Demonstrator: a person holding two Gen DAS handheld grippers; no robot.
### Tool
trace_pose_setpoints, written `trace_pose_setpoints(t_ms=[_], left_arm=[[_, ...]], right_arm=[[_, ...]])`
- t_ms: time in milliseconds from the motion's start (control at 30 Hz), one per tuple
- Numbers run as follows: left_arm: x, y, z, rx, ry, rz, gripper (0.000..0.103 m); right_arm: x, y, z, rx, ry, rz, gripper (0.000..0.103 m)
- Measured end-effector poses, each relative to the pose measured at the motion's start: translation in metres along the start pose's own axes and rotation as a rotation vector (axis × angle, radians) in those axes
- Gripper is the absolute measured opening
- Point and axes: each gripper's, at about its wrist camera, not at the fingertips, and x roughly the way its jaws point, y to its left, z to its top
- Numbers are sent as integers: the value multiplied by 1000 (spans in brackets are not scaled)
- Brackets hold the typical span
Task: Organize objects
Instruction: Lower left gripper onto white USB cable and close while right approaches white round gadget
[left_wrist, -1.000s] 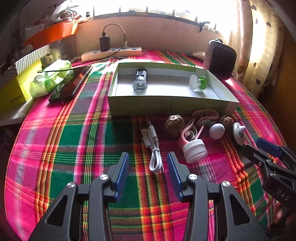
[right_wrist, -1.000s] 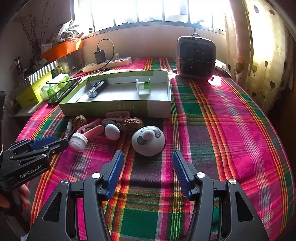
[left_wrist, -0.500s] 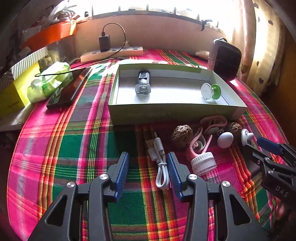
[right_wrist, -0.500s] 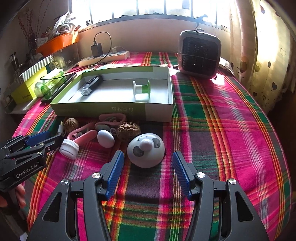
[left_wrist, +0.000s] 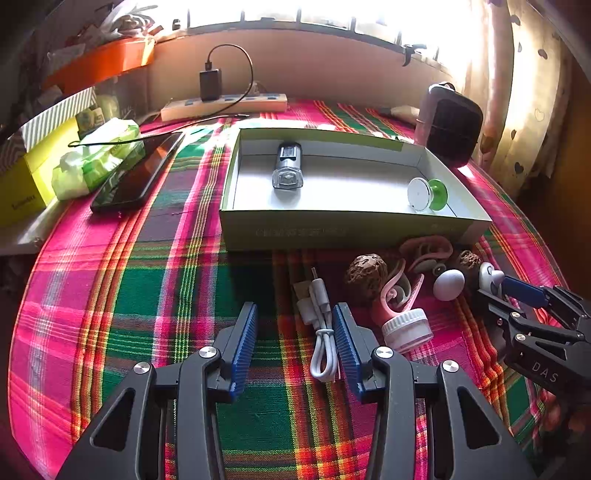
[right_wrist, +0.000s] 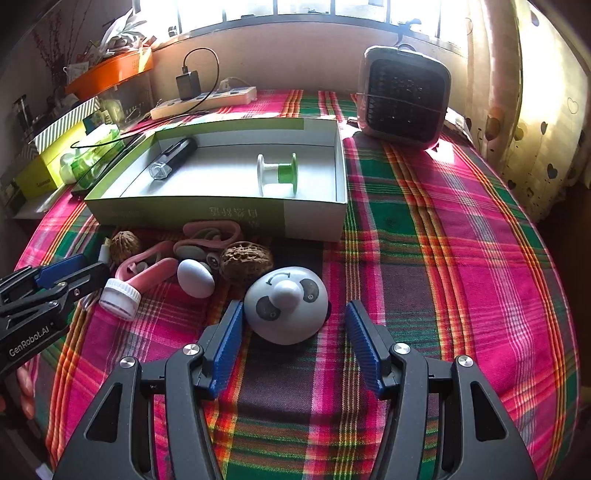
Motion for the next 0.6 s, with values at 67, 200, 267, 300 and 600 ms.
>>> trace_pose_setpoints(t_ms=[67, 200, 267, 300, 600], left_arm=[[0, 1, 0, -4, -1, 3, 37], [-2, 8, 0, -29, -6, -4, 30], [-2, 11, 0, -41, -7, -6, 25], [-2, 11, 0, -40, -7, -4, 24], [-1, 11, 0, -34, -4, -20, 15]], right_arm=[[0, -1, 0, 3, -1, 2, 57], [0, -1, 0, 9, -1, -4, 57], [0, -2, 0, 13, -2, -1, 57], [0, -1, 0, 12, -2, -1, 57], [-2, -2, -1, 14, -7, -5, 47]])
